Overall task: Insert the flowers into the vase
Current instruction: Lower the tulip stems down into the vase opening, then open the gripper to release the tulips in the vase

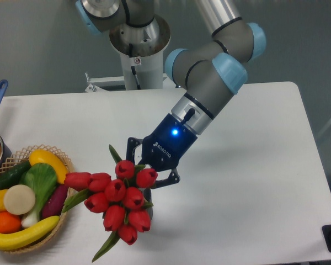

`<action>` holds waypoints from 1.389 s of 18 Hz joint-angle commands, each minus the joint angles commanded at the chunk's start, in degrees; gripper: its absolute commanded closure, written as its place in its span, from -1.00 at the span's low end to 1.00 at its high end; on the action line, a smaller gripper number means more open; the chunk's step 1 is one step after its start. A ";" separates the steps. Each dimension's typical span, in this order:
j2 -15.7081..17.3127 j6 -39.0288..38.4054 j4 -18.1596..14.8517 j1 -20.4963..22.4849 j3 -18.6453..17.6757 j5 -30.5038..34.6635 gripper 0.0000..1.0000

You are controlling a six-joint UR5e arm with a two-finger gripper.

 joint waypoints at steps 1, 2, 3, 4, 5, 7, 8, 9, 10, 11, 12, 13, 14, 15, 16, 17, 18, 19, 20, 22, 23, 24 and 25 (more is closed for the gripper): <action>-0.18 0.35 0.00 0.00 -0.09 0.17 0.98; -0.70 1.14 0.17 0.09 -0.09 0.18 0.97; -1.14 1.84 0.18 0.00 -0.18 0.35 0.92; -1.41 2.02 0.18 0.00 -0.18 0.44 0.92; -1.58 2.02 0.18 0.00 -0.18 0.44 0.90; -1.94 2.37 0.26 0.09 -1.05 0.53 0.85; -1.94 3.77 0.26 0.17 -1.93 0.62 0.83; -1.85 5.52 0.26 0.26 -2.63 0.62 0.81; -1.85 7.19 0.26 0.35 -3.60 0.62 0.76; -1.76 8.51 0.26 0.44 -4.48 0.62 0.71; -1.67 9.40 0.26 0.70 -5.01 0.62 0.69; -1.67 9.67 0.26 0.96 -5.36 0.62 0.62; -1.59 9.67 0.18 1.23 -5.45 0.53 0.48; -1.58 9.58 0.18 1.32 -5.45 0.53 0.36; -1.50 9.58 0.18 1.32 -5.45 0.53 0.19; -1.50 9.50 0.18 1.40 -5.54 0.53 -0.08; -1.41 9.49 0.18 1.58 -5.89 0.62 -0.27; -1.32 9.49 0.18 1.76 -6.24 0.53 -0.53; -1.23 9.49 0.18 1.84 -6.59 0.62 -0.60; -1.06 9.49 0.18 2.02 -7.12 0.62 -0.87; -0.80 9.49 0.18 2.11 -7.47 0.62 -0.94; -0.45 9.49 0.18 2.20 -7.65 0.62 -0.98; -0.36 9.49 0.18 2.54 -8.00 0.62 -0.98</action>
